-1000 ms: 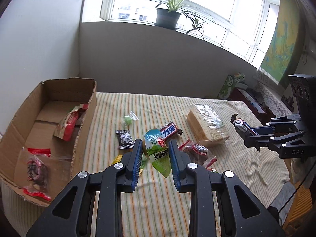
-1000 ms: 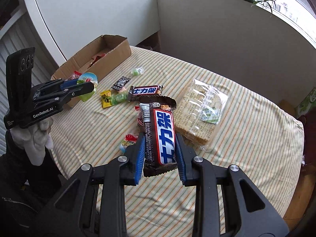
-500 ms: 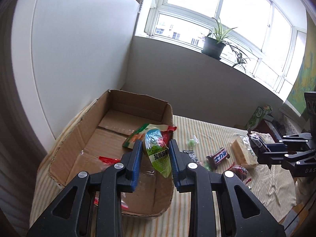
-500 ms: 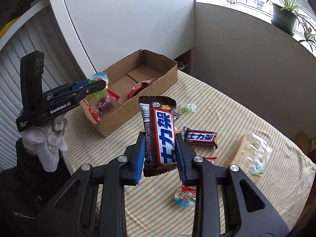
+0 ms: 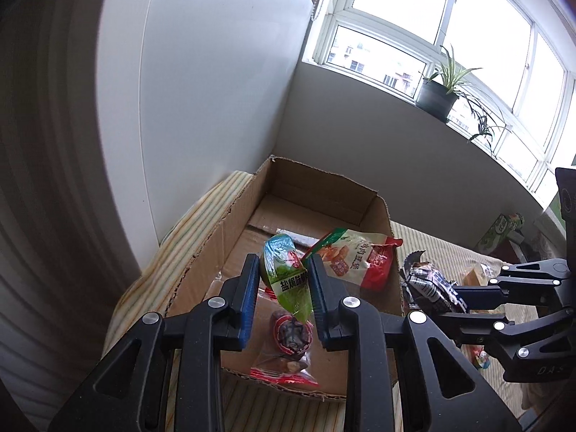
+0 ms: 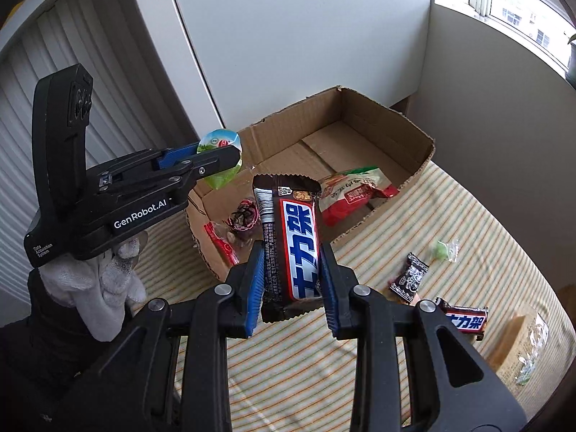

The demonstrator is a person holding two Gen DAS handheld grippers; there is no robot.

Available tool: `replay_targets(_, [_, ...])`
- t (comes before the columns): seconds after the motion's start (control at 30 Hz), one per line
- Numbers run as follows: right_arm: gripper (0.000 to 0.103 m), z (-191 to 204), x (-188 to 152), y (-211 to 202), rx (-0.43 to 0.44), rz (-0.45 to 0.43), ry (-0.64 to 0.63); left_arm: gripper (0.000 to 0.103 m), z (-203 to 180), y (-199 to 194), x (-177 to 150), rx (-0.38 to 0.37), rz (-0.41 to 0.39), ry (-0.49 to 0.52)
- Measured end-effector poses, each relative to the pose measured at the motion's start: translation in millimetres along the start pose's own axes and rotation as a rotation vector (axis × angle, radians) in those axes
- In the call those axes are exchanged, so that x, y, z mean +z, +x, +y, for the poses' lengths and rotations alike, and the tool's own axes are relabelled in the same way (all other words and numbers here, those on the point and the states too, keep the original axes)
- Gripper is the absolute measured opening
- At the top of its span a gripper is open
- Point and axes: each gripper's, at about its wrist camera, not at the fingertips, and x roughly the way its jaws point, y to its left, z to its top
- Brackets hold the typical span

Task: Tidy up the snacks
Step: 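Carry the green pack and chocolate bar into the box and release both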

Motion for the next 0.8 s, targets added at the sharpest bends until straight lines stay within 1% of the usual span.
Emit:
replay_targets(0.13, [0.031,4.3,3.5,9.8,0.005,0.012,-0.013,0.027,4.1,-0.6,1.3,0.017,-0.004,0.0])
replay_targets(0.2, [0.04,3.5,5.0,13.2,-0.001,0.004,-0.013,0.032,5.0,-2.0,2.1,0.018,-0.011,-0.002])
replay_targets(0.27, [0.063,1.0,6.5,13.8,-0.011,-0.011,-0.008,0.049,5.2,-4.0,2.9,0.017,-0.021,-0.004])
replay_targets(0.3, [0.066,-0.2,6.8,11.8,-0.009,-0.021,-0.002,0.051,4.9,-4.7,3.0,0.016,-0.024,-0.003])
replay_targets(0.4, [0.068,-7.7,5.5,5.7,0.006,-0.034,0.029,0.051,5.9,-5.2,3.4,0.017,-0.025,-0.004])
replay_targets(0.53, [0.069,-17.5,0.5,-1.9,-0.006,-0.042,0.056,0.051,6.4,-6.7,4.2,0.003,-0.03,-0.012])
replay_targets(0.63, [0.078,-27.8,-6.7,-13.0,-0.033,-0.068,0.085,0.051,0.9,-8.9,3.9,-0.015,-0.033,-0.007])
replay_targets(0.8, [0.079,-49.6,-22.5,-35.7,-0.078,-0.098,0.135,0.051,-16.4,-9.8,1.7,-0.058,-0.033,0.019])
